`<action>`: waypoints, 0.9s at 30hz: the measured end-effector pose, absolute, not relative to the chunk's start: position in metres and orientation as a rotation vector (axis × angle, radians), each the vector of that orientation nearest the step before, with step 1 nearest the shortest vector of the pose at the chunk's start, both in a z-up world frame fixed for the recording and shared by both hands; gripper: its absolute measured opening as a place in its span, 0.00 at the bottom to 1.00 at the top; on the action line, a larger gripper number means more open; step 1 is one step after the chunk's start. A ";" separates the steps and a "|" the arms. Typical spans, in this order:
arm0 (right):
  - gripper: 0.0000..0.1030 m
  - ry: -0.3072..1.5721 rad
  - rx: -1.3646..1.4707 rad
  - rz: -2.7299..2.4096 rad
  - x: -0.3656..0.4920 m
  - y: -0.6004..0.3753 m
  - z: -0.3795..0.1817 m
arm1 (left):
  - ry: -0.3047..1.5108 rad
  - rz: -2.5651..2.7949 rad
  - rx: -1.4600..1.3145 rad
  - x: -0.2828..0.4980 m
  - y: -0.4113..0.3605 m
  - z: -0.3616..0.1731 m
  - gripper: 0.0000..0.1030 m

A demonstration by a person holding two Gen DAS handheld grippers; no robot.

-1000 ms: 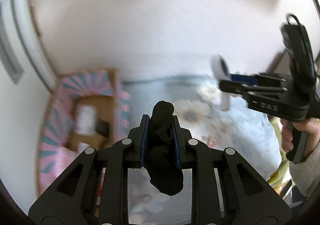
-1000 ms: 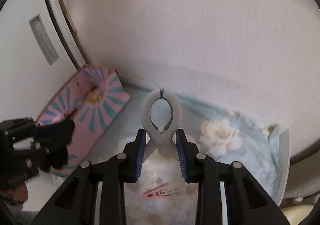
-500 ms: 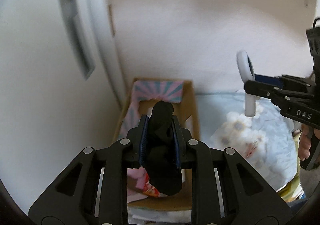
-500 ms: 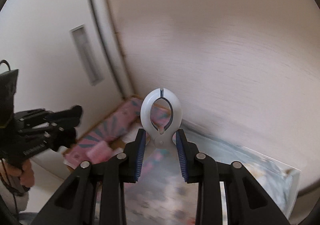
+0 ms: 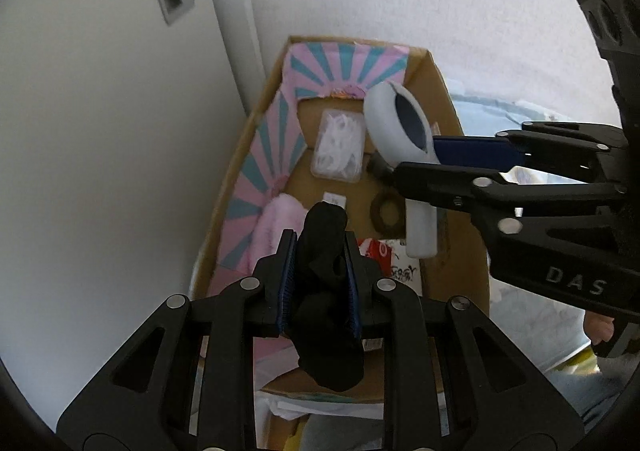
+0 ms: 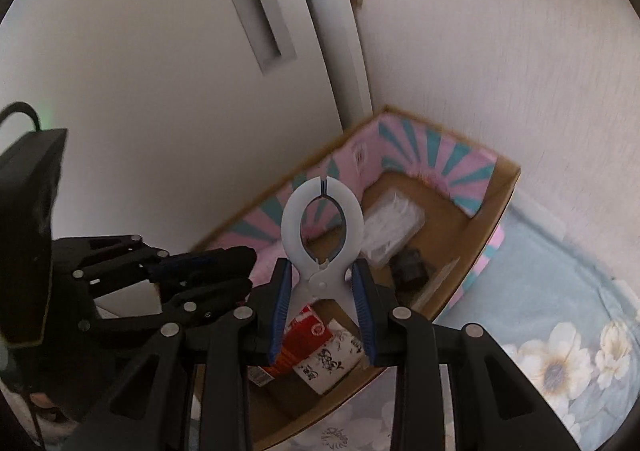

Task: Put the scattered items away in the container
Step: 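Carry the black clip and white clip into the cardboard box and open both tools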

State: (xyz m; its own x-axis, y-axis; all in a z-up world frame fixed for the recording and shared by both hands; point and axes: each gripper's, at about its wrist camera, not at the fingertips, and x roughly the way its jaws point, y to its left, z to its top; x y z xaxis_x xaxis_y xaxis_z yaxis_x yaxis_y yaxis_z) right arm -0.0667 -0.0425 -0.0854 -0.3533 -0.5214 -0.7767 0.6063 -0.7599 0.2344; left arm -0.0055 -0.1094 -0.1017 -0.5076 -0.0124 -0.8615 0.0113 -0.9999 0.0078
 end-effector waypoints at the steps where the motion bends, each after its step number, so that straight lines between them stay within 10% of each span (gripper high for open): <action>1: 0.28 0.126 1.188 -2.131 -0.068 -0.036 -0.086 | 0.001 -2.717 1.556 -0.005 -0.110 -0.103 0.18; 15: 0.28 0.172 1.225 -2.141 -0.078 -0.040 -0.096 | 0.037 -2.700 1.597 -0.002 -0.116 -0.117 0.19; 16: 0.28 0.170 1.225 -2.143 -0.077 -0.039 -0.095 | 0.051 -2.701 1.592 -0.001 -0.117 -0.116 0.23; 18: 0.29 0.145 1.228 -2.145 -0.079 -0.037 -0.094 | 0.114 -2.721 1.565 0.003 -0.122 -0.111 0.71; 20: 0.50 0.076 1.235 -2.134 -0.082 -0.032 -0.092 | 0.166 -2.741 1.516 0.006 -0.126 -0.103 0.98; 23: 0.69 -0.008 1.194 -2.146 -0.080 -0.022 -0.080 | 0.188 -2.767 1.449 0.009 -0.128 -0.091 0.99; 27: 0.69 -0.025 1.131 -2.177 -0.076 -0.014 -0.063 | 0.159 -2.766 1.410 0.013 -0.127 -0.083 0.99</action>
